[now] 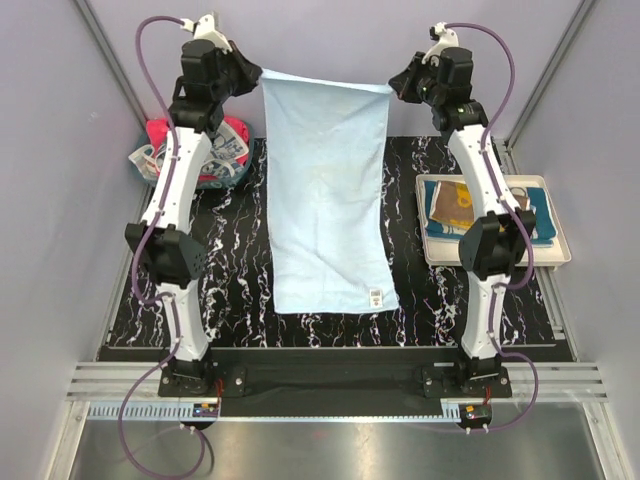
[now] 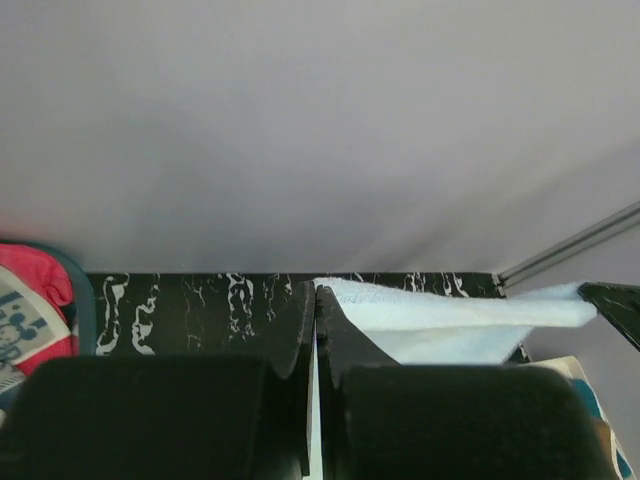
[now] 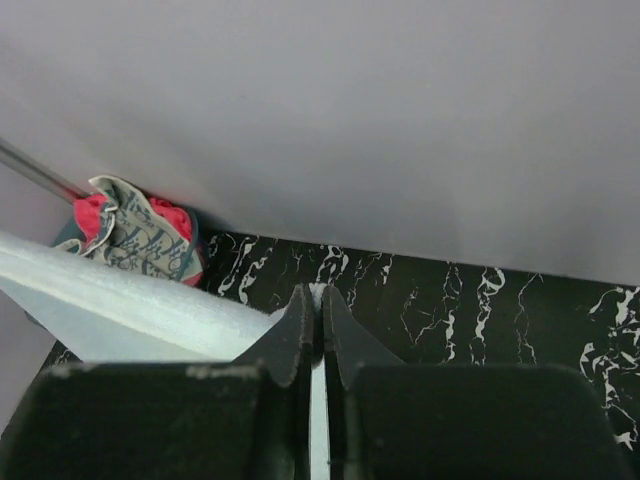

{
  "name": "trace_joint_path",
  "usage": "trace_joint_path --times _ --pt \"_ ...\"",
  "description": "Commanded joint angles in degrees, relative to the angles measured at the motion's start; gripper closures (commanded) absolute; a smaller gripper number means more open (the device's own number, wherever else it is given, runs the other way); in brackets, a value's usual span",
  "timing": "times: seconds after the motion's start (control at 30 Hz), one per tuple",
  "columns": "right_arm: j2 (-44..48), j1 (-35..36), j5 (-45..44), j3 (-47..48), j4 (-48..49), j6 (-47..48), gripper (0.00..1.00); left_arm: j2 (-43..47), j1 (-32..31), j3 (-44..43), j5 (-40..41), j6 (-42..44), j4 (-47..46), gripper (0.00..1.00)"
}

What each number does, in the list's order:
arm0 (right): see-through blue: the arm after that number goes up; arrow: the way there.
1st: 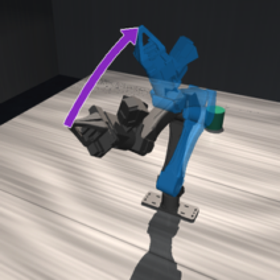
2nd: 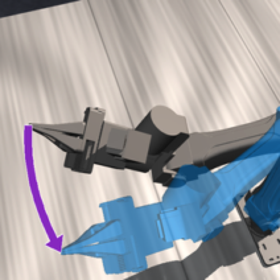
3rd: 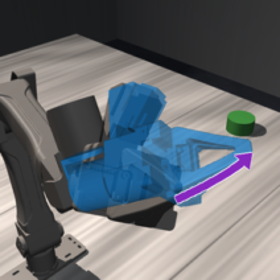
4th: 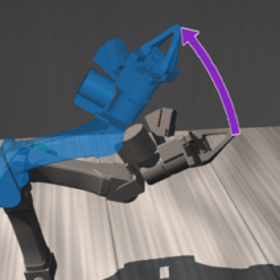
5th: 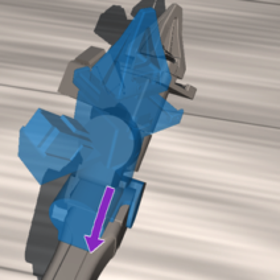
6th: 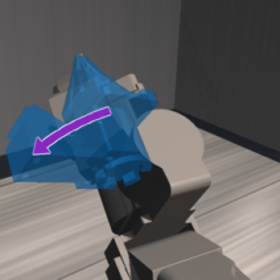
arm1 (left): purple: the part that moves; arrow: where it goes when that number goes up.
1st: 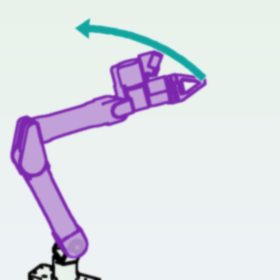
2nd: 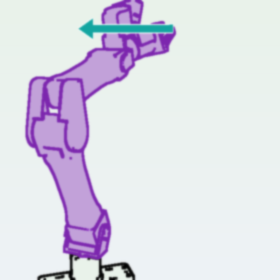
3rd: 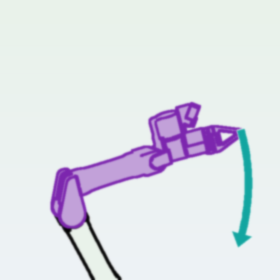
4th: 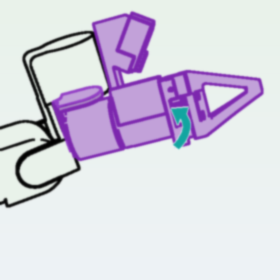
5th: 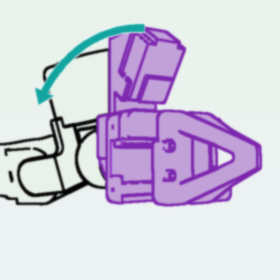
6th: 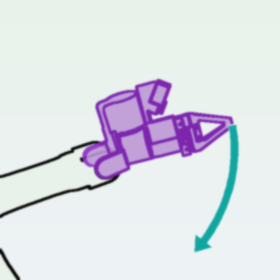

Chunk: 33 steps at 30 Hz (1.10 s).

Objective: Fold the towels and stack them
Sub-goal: Flatten out the crumpled towel, then fold the towel

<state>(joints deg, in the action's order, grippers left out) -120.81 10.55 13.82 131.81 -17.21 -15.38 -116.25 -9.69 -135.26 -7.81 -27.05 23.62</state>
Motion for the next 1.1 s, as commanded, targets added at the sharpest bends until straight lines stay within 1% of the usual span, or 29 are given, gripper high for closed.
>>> trace_joint_path --times 0.0,0.03,0.2,0.37,0.47,0.5,0.57,0.6,0.67,0.7,0.83,0.93,0.97,1.03,1.07 --pt "-2.0 -1.0 2.8 6.4 1.7 -2.8 1.0 0.8 0.7 3.7 -4.3 -2.1 -10.0 1.0" --pt "-2.6 -1.2 2.9 6.0 1.9 -3.4 1.0 -0.1 0.6 4.9 -4.3 -2.1 -11.3 1.0" --pt "-3.5 -2.5 2.9 1.4 4.6 -4.9 1.0 -2.7 1.4 8.2 -3.8 -3.0 -12.0 1.0" --pt "-5.6 -2.8 3.9 2.2 1.6 -5.1 1.0 -2.6 1.7 10.5 -3.6 -3.8 -11.3 1.0" --pt "-4.6 -2.8 4.6 -0.5 1.1 -6.3 1.0 -1.2 1.8 15.5 -3.3 -4.4 -11.9 1.0" --pt "-4.3 -2.8 4.8 -2.8 0.3 -6.6 1.0 0.0 1.8 18.6 -3.2 -4.5 -12.2 1.0" --pt "-2.8 -2.7 5.1 -5.6 -0.4 -7.0 1.0 1.2 1.8 21.9 -3.0 -4.6 -12.6 1.0" --pt "-2.2 -2.8 4.9 -9.3 -1.0 -7.3 1.0 2.0 1.8 25.5 -2.9 -4.7 -12.9 1.0" --pt "0.0 -2.8 5.6 -13.2 -1.1 -8.0 1.0 4.7 1.7 29.9 -3.1 -5.2 -14.6 1.0" --pt "0.9 -2.9 5.7 -17.5 -1.2 -8.2 1.0 5.8 1.6 34.8 -3.3 -5.8 -15.4 1.0" --pt "5.4 -2.7 8.0 -27.6 -0.5 -10.2 1.0 10.4 1.3 44.6 -3.6 -7.4 -18.1 1.0" --pt "6.9 -2.7 8.3 -33.4 -1.7 -11.2 1.0 12.3 -0.1 51.0 -3.8 -8.1 -18.7 1.0" --pt "7.6 -2.7 8.3 -36.1 -2.4 -11.4 1.0 13.6 -1.3 53.9 -2.8 -8.2 -18.8 1.0" --pt "9.0 -2.5 8.4 -38.8 -2.6 -11.5 1.0 14.8 -2.3 56.8 -2.1 -8.6 -19.4 1.0" --pt "9.4 -2.5 8.2 -41.6 -2.7 -11.4 1.0 15.7 -2.9 59.1 -1.6 -9.1 -19.5 1.0"
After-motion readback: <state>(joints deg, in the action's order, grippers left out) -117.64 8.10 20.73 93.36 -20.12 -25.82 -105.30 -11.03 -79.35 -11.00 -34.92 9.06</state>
